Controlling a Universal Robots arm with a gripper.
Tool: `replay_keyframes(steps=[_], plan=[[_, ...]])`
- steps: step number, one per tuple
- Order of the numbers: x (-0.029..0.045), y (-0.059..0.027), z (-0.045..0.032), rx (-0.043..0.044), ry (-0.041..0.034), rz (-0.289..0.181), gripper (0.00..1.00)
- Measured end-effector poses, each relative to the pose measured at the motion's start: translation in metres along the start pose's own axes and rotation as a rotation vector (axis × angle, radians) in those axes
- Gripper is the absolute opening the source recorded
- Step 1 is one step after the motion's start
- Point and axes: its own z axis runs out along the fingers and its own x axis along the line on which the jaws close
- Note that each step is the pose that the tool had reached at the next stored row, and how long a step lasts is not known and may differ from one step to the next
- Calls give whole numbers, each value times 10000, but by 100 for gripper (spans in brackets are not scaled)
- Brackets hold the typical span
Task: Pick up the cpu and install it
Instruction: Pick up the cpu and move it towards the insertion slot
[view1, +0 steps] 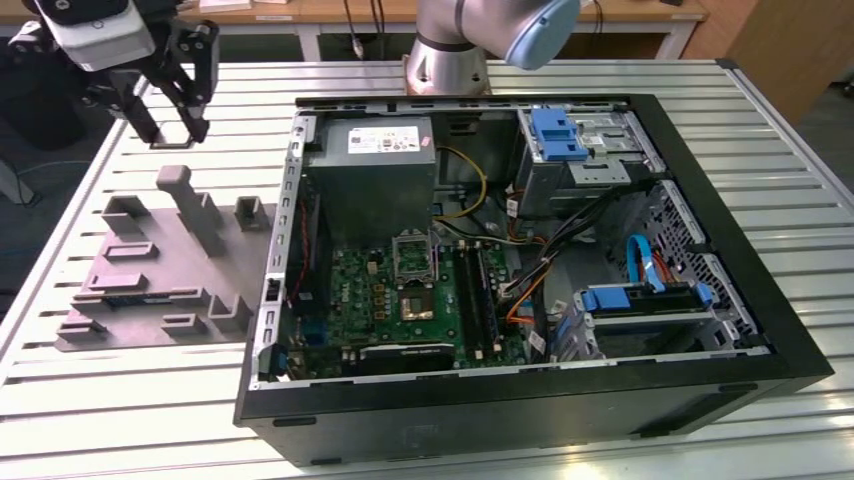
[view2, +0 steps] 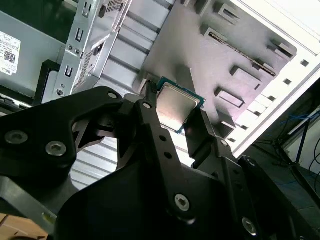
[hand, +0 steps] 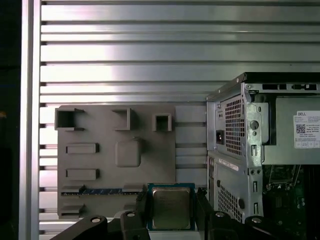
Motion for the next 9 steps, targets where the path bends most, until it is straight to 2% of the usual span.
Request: replay_keyframes(steps=[1, 9], plan=[[-56, -1, 1, 0, 0, 0, 47], [-116, -2, 2, 0, 1, 1, 47]])
